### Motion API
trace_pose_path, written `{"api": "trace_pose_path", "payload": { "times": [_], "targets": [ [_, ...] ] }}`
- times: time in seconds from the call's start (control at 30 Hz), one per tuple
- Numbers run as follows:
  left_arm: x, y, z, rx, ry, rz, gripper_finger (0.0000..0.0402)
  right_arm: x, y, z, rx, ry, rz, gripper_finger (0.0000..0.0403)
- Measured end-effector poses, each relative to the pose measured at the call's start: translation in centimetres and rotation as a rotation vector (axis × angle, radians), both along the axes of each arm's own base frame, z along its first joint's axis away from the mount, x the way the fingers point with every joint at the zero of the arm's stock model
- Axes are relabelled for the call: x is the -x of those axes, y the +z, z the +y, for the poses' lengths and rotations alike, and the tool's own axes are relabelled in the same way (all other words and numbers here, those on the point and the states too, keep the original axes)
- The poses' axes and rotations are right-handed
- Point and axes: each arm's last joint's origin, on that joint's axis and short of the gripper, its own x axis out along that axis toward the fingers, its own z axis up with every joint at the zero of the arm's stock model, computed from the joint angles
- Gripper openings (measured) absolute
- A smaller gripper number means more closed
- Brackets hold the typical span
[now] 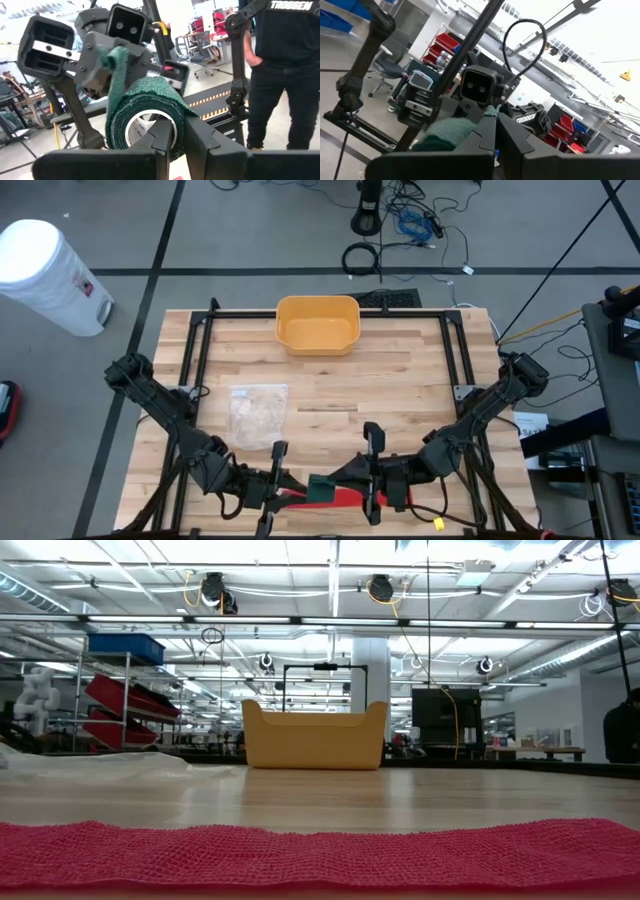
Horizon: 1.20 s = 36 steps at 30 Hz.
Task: Roll bandage
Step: Roll the green bandage
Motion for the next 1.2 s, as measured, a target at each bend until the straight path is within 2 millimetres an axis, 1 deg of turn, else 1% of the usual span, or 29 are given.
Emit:
{"api": "trace_pose_path", "payload": {
  "times": [0.13, 0.3, 0.4, 0.8, 0.97, 1.2],
  "targets": [
    [-0.2, -0.3, 0.2, -0.057, 0.018, 0.012, 0.0038, 0.0, -0.1, 0.1, 0.006, 0.012, 0.009, 0.0002],
    [-0.3, -0.7, 0.5, -0.188, 0.087, 0.028, 0.0038, 0.0, -0.1, 0.1, 0.004, 0.015, 0.010, 0.0002],
    [-0.4, -0.7, 0.6, -0.230, 0.111, 0.028, 0.0038, 0.0, -0.3, 0.2, -0.008, 0.021, 0.027, 0.0002],
    [-0.8, -0.7, 1.1, -0.251, 0.141, 0.028, 0.0038, 0.3, -0.7, 0.8, -0.022, 0.049, 0.074, 0.0002],
    [-0.8, -0.7, 1.1, -0.250, 0.141, 0.027, 0.0038, 0.7, -0.8, 1.3, 0.019, 0.056, 0.071, 0.0002],
    [-0.8, -0.7, 1.1, -0.250, 0.141, 0.028, 0.0038, 0.7, -1.0, 1.4, 0.049, 0.059, 0.092, 0.0002]
  ]
}}
